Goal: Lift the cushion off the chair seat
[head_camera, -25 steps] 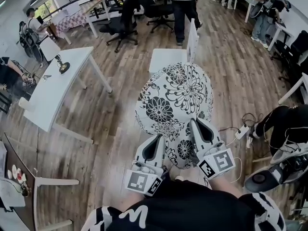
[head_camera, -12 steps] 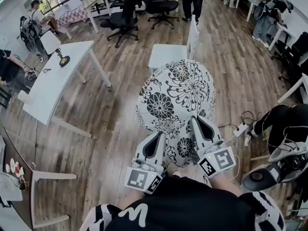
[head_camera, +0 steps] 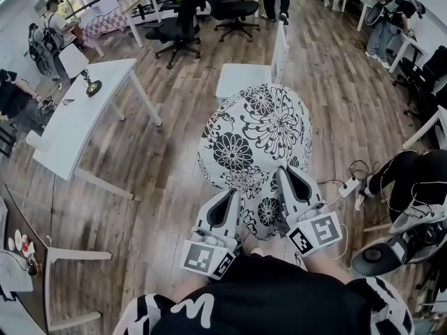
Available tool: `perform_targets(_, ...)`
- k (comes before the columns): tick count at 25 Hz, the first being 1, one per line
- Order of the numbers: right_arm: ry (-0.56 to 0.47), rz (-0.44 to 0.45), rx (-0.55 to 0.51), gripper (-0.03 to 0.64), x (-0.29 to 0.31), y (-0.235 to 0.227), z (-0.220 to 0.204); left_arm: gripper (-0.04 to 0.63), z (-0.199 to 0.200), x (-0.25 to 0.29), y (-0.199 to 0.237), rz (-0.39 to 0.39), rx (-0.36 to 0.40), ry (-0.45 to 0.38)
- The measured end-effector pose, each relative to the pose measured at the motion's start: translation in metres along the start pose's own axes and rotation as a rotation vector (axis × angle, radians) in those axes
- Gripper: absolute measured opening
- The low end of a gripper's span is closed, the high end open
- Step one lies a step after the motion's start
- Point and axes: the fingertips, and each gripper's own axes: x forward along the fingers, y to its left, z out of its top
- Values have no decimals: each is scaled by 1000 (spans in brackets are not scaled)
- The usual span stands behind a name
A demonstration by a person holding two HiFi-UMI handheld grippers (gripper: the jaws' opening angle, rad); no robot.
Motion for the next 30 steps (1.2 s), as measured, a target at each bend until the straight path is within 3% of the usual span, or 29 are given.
perform_targets(30,28,-16,14,29,10,-22,-12,3,-12,27,2,-25,-12,25)
